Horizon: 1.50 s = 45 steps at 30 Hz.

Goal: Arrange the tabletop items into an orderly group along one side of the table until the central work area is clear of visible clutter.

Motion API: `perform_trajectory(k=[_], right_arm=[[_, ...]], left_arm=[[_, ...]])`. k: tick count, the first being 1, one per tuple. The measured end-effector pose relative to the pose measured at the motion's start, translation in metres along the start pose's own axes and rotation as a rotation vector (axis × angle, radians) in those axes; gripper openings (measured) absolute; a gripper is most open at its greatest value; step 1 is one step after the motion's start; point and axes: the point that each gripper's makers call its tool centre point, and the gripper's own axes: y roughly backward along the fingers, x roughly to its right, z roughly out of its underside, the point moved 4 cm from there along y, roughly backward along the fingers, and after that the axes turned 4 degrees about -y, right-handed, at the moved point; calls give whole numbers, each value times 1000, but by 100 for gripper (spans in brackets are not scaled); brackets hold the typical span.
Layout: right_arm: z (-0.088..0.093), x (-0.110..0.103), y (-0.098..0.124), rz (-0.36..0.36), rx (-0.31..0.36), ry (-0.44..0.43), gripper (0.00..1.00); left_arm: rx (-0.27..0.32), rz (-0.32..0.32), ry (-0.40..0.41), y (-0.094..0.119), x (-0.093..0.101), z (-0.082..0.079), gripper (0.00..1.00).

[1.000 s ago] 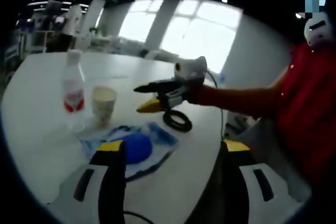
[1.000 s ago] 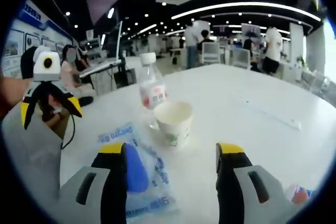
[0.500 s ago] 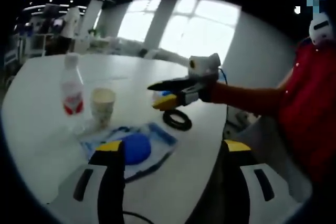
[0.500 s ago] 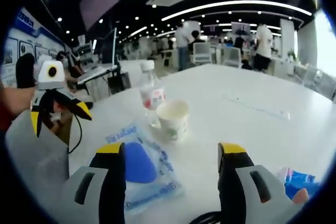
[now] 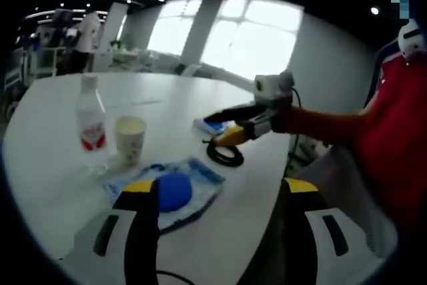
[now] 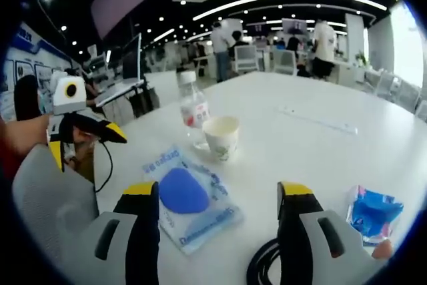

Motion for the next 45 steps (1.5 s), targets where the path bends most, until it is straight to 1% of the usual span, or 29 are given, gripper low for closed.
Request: perform_trajectory(k=[7,14,18,24,27,33,35,38,45], right_arm=[[7,-7,13,25,-29,-58,71],[18,-19,20,36,-72,-71,70],[22,-23,24,46,-92,-94,70],[26,-30,25,49,-101,-144,69],[27,-34,25,42,-109,-171,69],[32,-37,24,48,-136,-178,68],[34,-37,23,46,-146,-187,68],[37,-36,22,43,-157,-206,68],[40,-35,19,47,-175,-238,66]], left_arm=[[7,-7,-8,1,0,-3,72],[7,-10,-18,2,2,-7,71],[7,-13,-21,3,1,-7,71],[-11,-24,-18,6,-1,-7,71],[-30,-42,-4,7,-7,-5,71],[-71,-81,13,13,-17,3,71],[-71,-91,16,14,-20,3,70],[-95,-131,48,17,-30,8,71],[-143,-166,88,21,-48,20,70]])
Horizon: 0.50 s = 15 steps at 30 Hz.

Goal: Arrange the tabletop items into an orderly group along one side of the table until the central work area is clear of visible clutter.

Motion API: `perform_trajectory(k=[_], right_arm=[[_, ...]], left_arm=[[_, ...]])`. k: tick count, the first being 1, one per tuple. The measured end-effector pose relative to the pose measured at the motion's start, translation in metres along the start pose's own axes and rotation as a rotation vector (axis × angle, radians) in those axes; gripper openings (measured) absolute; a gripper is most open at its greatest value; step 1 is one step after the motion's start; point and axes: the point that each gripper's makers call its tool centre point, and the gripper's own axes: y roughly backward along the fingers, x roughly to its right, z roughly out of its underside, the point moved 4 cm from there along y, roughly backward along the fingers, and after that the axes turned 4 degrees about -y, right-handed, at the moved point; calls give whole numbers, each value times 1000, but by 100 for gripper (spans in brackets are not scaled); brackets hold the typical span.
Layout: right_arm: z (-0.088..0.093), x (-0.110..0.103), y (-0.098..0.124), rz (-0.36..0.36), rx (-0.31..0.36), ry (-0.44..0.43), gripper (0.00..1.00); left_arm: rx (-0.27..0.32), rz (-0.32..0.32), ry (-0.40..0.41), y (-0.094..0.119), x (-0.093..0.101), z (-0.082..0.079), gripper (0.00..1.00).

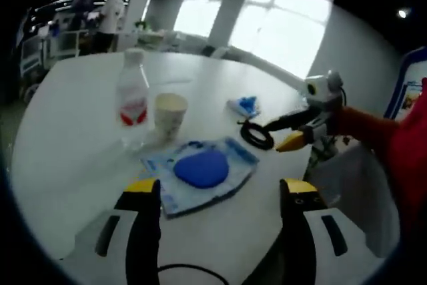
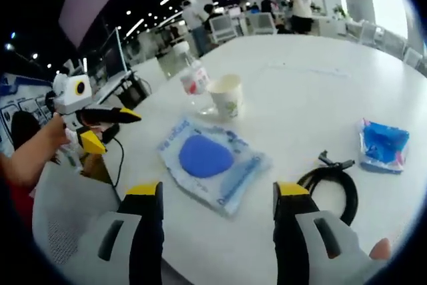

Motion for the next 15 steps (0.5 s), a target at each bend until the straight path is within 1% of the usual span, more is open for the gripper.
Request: perform_trajectory(k=[2,5,10,15], right_arm=[[1,1,-2,4,-8,-4,65],[3,2,-5,7,-23,-15,64],[4,3,-9,11,-36,-20,63],[6,5,-15,13,-50,-37,60]], left_arm=[[-26,-23,23,0,-8,4,69],[-44,-51,40,-2,-18,6,69],[-77,-69,52,-6,-27,5,68],[-113,-77,46,-16,-35,4,67]])
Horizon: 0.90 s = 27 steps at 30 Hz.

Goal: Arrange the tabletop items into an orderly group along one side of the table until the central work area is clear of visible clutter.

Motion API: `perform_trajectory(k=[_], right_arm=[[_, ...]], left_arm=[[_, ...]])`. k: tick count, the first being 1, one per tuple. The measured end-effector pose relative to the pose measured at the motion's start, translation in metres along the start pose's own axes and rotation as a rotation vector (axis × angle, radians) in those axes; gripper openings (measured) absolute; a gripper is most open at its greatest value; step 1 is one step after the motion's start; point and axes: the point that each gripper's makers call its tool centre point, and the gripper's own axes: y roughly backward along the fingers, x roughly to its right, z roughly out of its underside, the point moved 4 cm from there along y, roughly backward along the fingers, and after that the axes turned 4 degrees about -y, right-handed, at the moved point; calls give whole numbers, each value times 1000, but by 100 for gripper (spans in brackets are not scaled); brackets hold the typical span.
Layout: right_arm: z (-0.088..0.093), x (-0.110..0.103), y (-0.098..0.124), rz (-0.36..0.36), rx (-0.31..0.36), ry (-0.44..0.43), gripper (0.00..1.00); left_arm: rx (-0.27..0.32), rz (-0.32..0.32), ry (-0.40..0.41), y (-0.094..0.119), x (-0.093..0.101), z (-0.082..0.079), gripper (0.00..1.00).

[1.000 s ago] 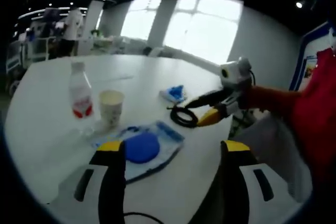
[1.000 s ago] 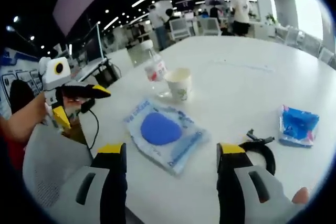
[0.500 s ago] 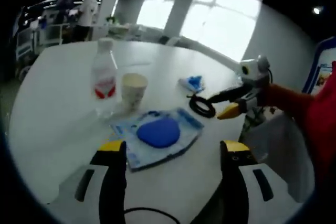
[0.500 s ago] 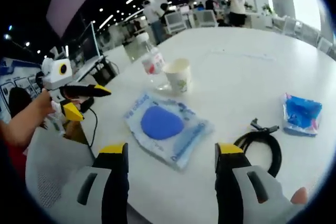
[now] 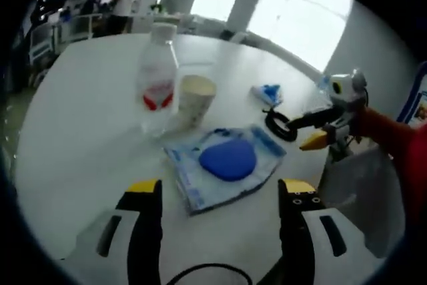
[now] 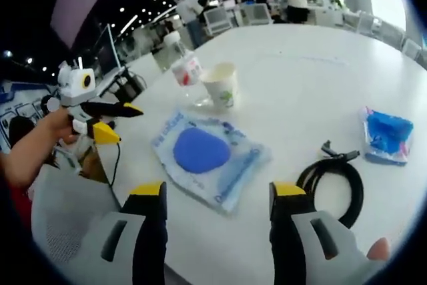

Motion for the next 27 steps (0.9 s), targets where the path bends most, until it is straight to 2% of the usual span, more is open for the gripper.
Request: perform_trajectory(k=[8,16,27], right_arm=[[2,5,-6,10,-13,-40,55],[4,10,-16,14,-29,-64,51],[6,19,-30,14,-44,-124,43]], left_arm=[[-61,-7,2,-18,-11,1,62],[-109,-7,23,-31,-18,11,60],[-131,-25,70,-42,-29,16,56]])
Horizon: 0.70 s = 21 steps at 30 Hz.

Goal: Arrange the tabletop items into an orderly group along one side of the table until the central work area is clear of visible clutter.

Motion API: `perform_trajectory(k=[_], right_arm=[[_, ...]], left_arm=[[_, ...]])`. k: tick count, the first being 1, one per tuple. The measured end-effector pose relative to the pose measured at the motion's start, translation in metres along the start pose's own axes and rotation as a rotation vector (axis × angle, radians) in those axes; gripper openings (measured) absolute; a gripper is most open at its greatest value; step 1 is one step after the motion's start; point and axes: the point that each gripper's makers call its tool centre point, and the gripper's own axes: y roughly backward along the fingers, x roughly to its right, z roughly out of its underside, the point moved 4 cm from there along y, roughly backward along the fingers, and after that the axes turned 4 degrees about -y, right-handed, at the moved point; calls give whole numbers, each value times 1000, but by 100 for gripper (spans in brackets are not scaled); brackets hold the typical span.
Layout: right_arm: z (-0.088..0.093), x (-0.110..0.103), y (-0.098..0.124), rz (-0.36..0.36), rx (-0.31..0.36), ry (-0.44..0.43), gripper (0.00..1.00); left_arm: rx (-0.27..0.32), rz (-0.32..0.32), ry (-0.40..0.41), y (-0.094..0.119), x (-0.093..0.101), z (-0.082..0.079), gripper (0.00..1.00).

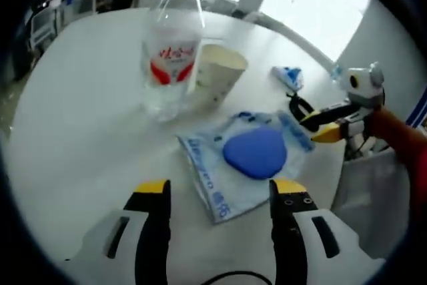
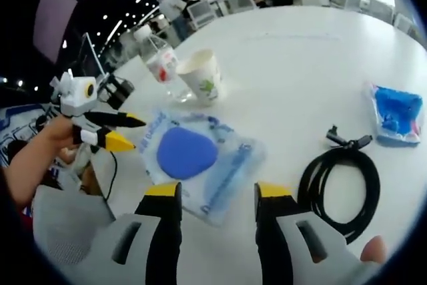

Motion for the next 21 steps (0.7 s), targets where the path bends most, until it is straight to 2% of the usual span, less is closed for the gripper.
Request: perform_trajectory(k=[9,21], right_arm=[[2,5,-3,7,-7,-24,41],[5,5,-12,11,-31,-38,35]], left_arm=[[-11,-21,29,-9,-3,-2,50],[-33,-17,28,-14,-2,4,47]])
